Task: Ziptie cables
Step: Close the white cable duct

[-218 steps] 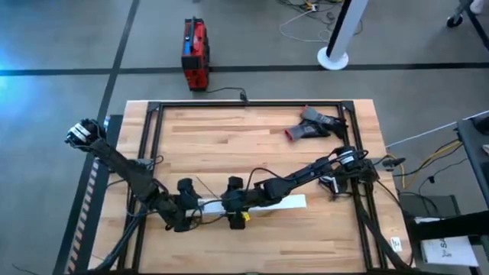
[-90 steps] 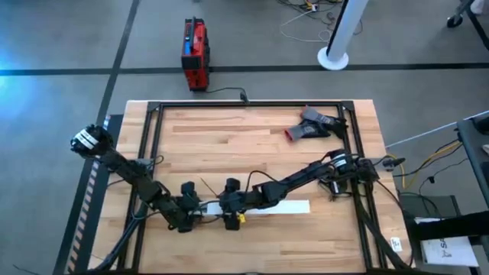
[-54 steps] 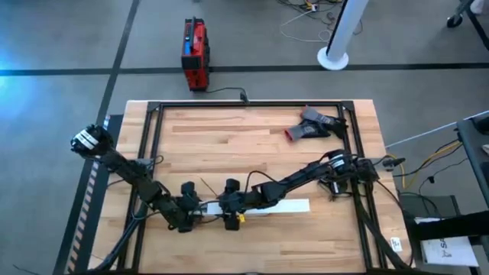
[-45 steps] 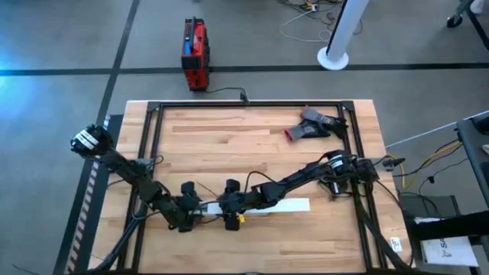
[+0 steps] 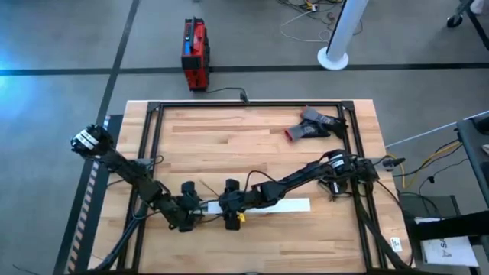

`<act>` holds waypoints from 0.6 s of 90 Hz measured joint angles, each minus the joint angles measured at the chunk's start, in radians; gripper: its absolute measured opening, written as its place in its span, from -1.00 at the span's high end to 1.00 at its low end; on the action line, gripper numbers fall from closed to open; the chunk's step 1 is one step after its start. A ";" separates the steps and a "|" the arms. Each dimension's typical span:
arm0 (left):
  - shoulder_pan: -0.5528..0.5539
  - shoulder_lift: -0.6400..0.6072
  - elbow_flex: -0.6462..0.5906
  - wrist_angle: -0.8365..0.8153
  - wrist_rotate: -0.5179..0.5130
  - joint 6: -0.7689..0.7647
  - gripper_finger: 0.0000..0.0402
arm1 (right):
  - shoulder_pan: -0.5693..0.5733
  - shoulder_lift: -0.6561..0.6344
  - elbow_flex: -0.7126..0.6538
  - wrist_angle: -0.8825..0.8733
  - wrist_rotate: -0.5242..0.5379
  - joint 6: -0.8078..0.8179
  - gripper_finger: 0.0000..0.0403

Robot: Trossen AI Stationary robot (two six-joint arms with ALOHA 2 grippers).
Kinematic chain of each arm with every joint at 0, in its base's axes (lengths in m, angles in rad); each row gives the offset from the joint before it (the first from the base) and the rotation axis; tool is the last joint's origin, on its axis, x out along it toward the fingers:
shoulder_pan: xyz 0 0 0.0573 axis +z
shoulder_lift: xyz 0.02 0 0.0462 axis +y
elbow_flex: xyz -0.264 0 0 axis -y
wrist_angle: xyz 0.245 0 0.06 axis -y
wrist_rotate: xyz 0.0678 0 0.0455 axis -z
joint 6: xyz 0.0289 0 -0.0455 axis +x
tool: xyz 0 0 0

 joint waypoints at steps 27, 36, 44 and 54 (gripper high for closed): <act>0.000 0.001 0.000 0.000 0.000 -0.001 -0.09 | 0.001 -0.007 0.002 0.008 -0.007 0.002 -0.39; 0.000 0.001 0.000 0.000 0.000 -0.002 -0.07 | -0.001 -0.001 0.002 -0.010 -0.006 0.008 -0.32; 0.000 0.000 0.000 0.000 0.000 -0.002 -0.10 | -0.001 0.002 0.001 -0.011 -0.007 0.009 -0.24; 0.000 0.001 0.000 0.000 0.000 -0.003 -0.13 | -0.001 0.002 0.001 -0.012 -0.006 0.008 -0.13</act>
